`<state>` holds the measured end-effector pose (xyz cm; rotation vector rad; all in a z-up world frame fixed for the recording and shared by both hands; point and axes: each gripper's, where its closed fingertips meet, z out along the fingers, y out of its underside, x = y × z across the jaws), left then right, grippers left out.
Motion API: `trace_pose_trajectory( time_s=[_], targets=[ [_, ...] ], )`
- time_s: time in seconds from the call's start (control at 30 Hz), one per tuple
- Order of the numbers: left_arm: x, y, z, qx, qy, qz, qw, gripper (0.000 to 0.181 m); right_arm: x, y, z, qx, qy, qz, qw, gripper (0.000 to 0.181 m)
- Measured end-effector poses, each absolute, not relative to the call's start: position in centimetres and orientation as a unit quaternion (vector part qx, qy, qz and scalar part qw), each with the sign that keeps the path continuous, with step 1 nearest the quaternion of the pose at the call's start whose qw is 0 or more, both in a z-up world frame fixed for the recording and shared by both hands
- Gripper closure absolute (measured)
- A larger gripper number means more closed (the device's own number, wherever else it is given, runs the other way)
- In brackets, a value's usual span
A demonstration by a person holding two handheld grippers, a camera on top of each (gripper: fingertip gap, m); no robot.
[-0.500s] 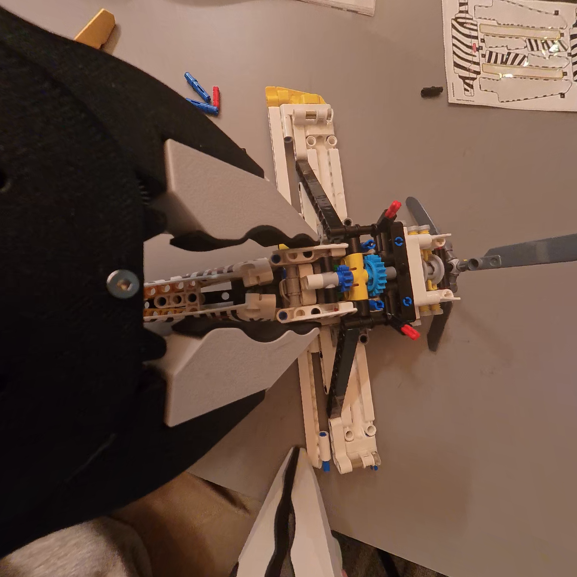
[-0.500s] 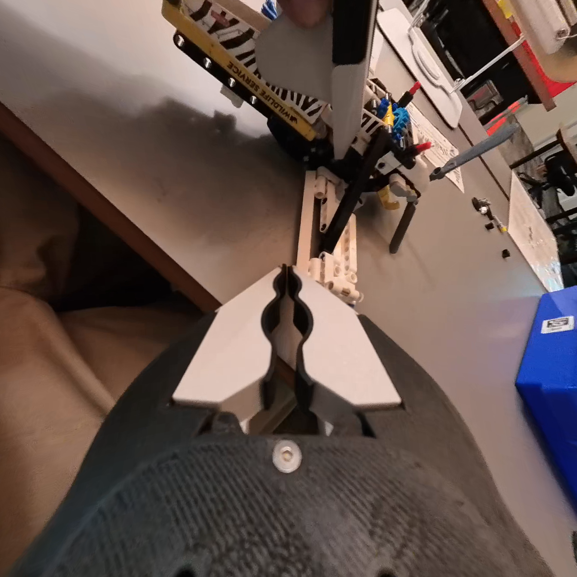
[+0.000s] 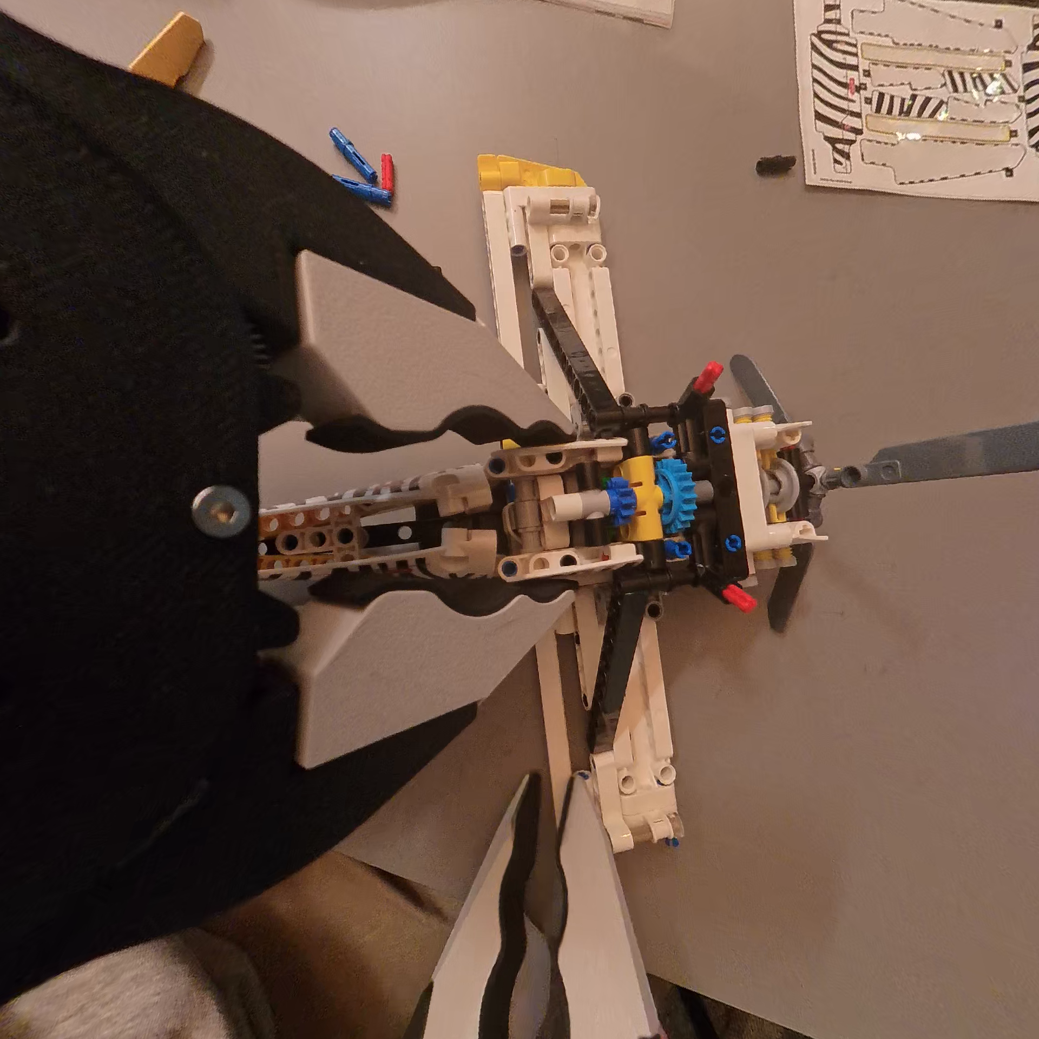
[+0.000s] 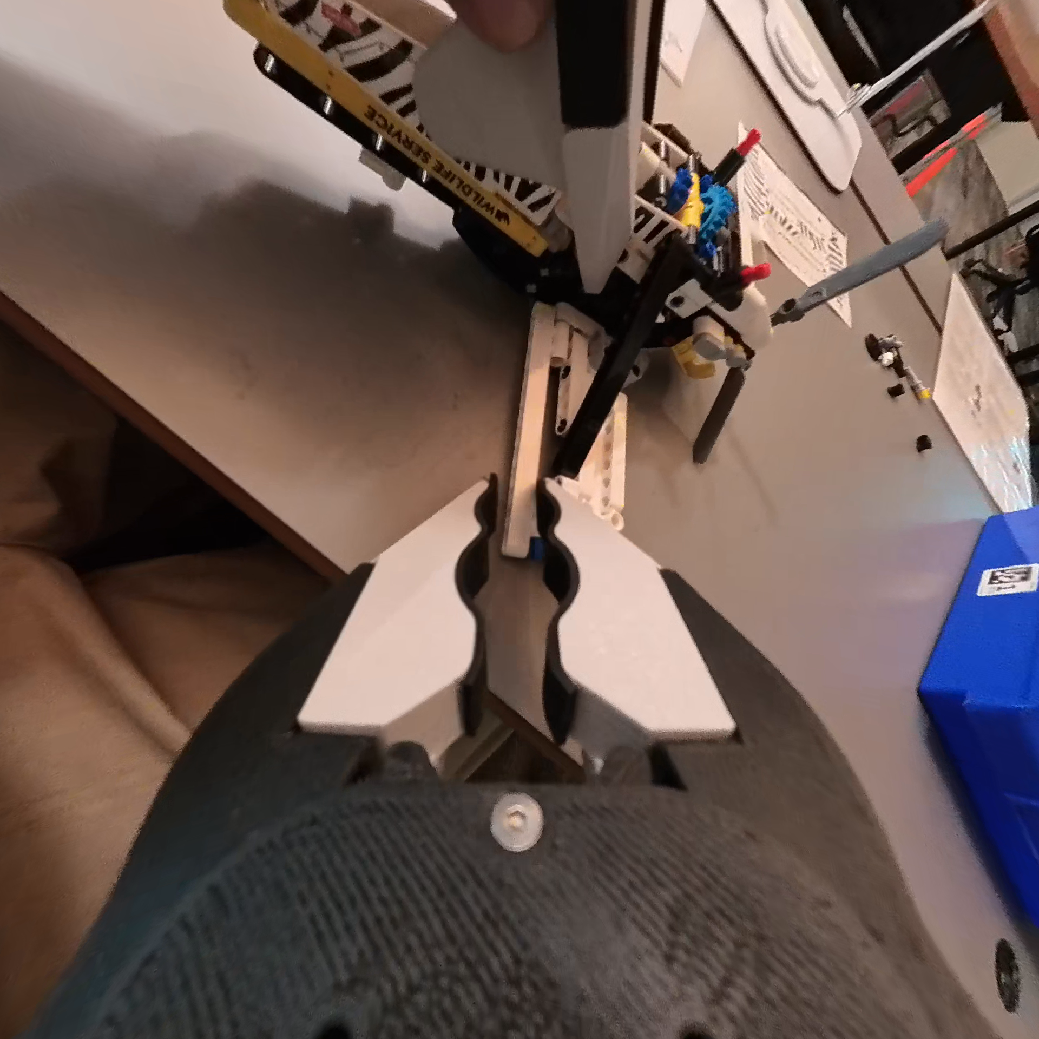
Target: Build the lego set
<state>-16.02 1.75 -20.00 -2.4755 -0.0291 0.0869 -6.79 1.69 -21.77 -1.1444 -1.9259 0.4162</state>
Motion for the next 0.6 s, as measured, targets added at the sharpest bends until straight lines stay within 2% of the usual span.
trace_pose_trajectory(
  time_s=[0.27,0.6],
  targets=[
    [-16.02,1.78,-19.98,-0.944,-0.012,0.031,0.329,0.133,-7.44,1.95,-21.93,-0.46,-0.775,0.15,0.408,0.175],
    [-16.04,1.8,-19.99,-0.943,-0.012,0.03,0.33,0.133,-7.54,1.88,-21.93,-0.496,-0.752,0.215,0.377,0.175]
  ],
)
